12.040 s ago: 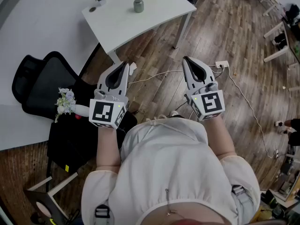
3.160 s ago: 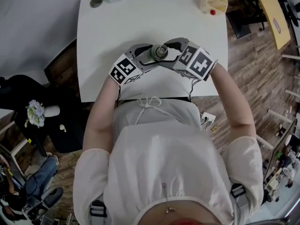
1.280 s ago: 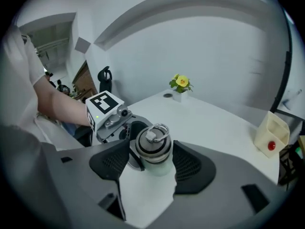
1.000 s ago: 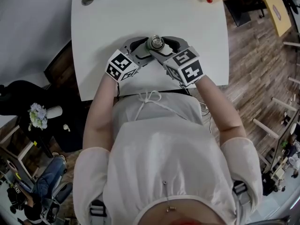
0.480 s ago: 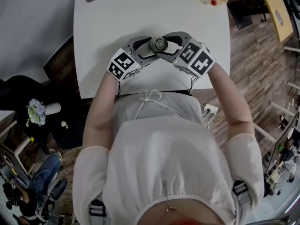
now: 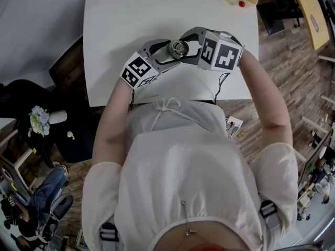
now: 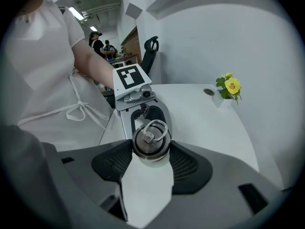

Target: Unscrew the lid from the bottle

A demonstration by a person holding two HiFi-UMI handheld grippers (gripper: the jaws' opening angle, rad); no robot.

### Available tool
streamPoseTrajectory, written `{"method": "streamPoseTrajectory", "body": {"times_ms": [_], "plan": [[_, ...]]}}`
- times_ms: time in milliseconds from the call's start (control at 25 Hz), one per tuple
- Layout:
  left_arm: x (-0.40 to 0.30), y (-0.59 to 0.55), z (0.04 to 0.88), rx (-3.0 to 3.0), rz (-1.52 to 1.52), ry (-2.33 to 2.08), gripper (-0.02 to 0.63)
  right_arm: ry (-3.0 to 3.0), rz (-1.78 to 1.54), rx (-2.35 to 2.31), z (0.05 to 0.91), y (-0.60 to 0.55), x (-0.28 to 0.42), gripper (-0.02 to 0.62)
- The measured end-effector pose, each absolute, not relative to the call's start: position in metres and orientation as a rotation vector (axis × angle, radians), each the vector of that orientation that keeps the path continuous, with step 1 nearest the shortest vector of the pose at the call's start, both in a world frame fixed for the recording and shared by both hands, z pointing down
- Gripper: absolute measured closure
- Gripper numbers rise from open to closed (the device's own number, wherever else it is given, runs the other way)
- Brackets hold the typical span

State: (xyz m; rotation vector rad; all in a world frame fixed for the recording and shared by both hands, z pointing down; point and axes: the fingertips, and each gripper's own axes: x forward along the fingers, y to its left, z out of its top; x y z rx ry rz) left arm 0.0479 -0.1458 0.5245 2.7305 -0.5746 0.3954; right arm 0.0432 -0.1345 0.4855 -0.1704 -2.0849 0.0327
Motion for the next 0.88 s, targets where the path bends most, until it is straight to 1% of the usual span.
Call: {"method": "streamPoseTrajectory", "body": {"times_ms": [520, 760, 880], "plan": [[0.049, -0.147, 0.524, 2.727, 0.396, -0.575, 0.268, -2.111, 0.021, -0.083, 0.482, -0.137, 0.048, 0.345], [0.048, -0.146, 0.524, 2.726, 0.396, -0.571, 0.268, -2.175, 0.063, -0.048, 0.467, -0.139, 0.046, 0.345], [0.048, -0.146, 0.524, 2.726, 0.398, -0.571, 0.268, -2.203, 0.088, 0.002, 0.458, -0.144, 0.049, 0.357]]}}
